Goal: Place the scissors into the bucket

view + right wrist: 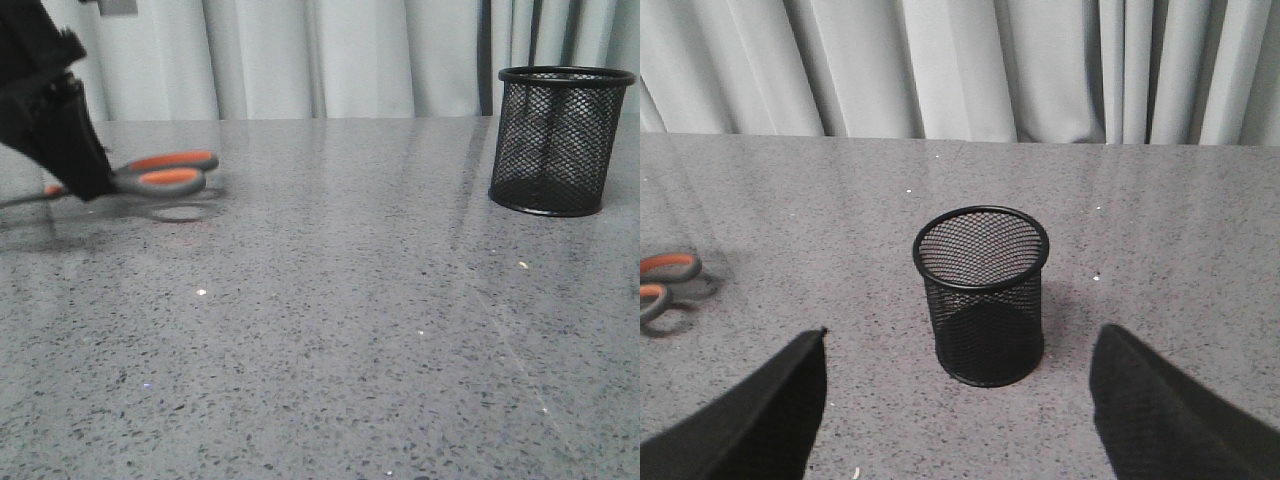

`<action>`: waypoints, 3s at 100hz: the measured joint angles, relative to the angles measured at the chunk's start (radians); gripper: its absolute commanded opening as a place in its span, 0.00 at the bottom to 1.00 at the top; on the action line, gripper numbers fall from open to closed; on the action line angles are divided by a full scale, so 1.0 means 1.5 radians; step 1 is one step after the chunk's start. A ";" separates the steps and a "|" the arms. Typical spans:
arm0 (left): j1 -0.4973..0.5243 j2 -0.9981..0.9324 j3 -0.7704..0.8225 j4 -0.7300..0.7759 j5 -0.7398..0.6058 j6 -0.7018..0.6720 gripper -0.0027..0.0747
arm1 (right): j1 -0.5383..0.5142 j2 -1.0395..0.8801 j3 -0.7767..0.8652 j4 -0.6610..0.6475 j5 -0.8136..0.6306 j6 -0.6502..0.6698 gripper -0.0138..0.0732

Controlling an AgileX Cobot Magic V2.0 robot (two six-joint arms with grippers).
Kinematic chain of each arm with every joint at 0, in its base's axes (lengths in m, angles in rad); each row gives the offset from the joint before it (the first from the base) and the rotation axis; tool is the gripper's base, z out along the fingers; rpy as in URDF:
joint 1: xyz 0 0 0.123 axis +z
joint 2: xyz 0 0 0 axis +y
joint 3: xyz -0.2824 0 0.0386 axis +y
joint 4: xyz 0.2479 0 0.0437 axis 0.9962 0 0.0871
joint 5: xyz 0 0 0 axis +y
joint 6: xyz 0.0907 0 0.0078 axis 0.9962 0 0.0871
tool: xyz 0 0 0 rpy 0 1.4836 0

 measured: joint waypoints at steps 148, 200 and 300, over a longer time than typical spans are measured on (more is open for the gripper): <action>-0.299 -0.221 0.004 -0.085 -0.129 0.035 0.01 | 0.213 0.244 -0.174 0.420 0.050 -0.250 0.87; -0.299 -0.280 0.004 -0.087 -0.185 0.035 0.01 | 0.213 0.315 -0.174 0.437 -0.034 -0.251 0.87; -0.300 -0.277 0.008 -0.143 -0.180 0.035 0.01 | 0.220 0.430 -0.247 0.604 -0.001 -0.250 0.08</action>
